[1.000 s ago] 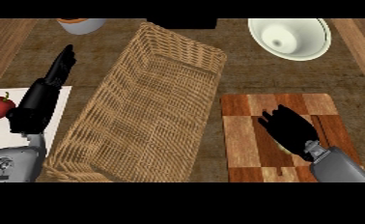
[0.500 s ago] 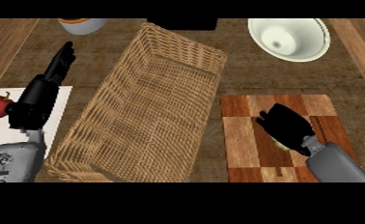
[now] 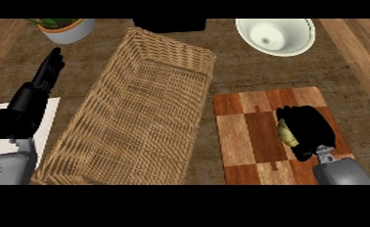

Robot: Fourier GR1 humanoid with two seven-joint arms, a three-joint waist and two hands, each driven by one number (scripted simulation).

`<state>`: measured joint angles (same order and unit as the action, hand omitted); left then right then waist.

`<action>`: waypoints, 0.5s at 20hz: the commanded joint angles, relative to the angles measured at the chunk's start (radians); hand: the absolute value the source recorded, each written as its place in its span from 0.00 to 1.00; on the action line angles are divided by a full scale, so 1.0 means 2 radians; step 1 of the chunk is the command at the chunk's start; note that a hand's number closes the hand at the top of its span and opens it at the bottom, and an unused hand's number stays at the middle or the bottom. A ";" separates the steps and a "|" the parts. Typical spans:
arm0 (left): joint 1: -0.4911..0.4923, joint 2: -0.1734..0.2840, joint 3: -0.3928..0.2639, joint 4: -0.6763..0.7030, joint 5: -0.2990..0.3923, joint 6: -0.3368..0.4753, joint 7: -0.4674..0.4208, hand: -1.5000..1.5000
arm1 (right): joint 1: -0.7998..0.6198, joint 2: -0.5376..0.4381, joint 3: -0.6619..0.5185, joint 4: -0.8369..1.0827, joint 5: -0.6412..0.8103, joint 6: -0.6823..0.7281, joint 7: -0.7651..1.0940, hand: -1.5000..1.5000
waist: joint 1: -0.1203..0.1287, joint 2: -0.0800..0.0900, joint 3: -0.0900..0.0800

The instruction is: Pick the squash from the cutting board and place it in the basket

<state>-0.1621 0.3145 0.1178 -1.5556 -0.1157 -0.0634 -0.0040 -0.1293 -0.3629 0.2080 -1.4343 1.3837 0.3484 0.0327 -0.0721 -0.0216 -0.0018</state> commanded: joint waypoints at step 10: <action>0.010 0.015 0.011 -0.001 0.006 -0.015 -0.012 0.50 | 0.045 0.178 -0.113 -0.276 -0.146 -0.128 0.141 1.00 | 0.013 0.001 0.001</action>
<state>-0.1470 0.3231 0.1238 -1.5654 -0.1086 -0.0799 -0.0157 -0.0221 -0.1066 -0.0026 -1.8181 1.2025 0.1508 0.2912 -0.0568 -0.0170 -0.0005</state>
